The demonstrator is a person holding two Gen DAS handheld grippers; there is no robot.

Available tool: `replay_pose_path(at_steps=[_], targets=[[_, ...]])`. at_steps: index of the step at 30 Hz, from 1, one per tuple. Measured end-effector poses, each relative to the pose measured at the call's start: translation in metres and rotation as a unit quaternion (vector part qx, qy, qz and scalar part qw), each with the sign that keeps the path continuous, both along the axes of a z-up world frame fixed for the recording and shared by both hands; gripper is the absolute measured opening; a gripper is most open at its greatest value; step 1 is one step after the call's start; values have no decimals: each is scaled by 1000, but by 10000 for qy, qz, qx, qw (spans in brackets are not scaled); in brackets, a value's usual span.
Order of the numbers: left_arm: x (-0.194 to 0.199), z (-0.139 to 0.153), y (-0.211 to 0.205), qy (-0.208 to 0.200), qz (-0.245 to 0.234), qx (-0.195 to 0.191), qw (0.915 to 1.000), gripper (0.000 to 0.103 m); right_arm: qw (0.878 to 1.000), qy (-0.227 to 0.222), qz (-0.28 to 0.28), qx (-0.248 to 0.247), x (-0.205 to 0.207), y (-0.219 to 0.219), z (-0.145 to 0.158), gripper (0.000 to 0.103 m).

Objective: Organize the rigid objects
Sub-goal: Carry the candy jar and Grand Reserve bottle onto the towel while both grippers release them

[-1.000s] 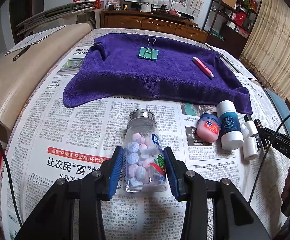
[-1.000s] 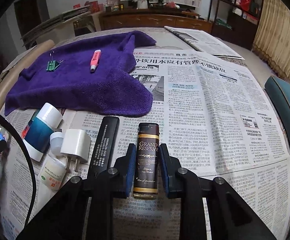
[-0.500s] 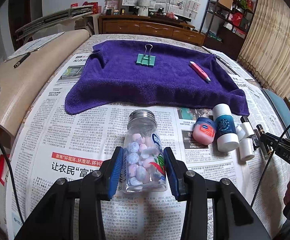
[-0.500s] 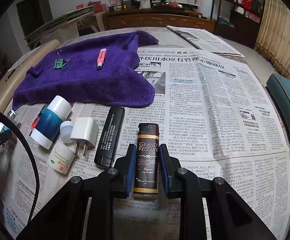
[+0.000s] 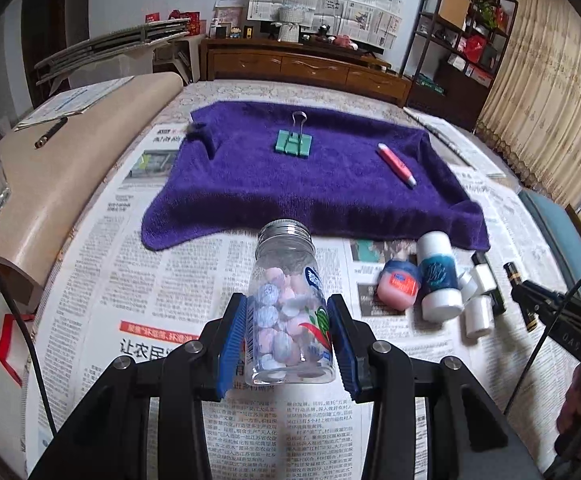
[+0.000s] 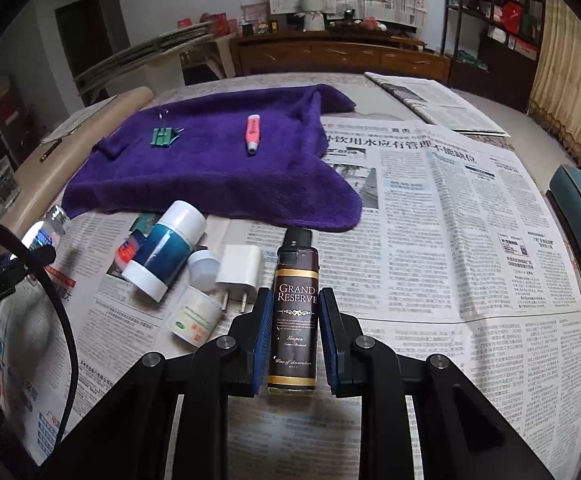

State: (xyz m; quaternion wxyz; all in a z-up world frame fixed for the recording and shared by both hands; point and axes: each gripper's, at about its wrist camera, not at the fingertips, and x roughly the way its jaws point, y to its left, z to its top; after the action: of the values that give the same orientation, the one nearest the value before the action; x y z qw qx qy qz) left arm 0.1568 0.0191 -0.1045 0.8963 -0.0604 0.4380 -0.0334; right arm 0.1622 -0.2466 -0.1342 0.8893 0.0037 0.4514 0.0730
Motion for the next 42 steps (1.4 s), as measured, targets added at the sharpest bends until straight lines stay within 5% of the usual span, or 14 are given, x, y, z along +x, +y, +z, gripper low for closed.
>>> replay_pose_path(at_steps=[21,42], targets=[[35,40,25,-291,168,-16,9994,39,9992,-188,160,319,41,20,42,24],[139,9,28,-65,242,54,9997,39,9996,97,178,201,162,38,23,23]])
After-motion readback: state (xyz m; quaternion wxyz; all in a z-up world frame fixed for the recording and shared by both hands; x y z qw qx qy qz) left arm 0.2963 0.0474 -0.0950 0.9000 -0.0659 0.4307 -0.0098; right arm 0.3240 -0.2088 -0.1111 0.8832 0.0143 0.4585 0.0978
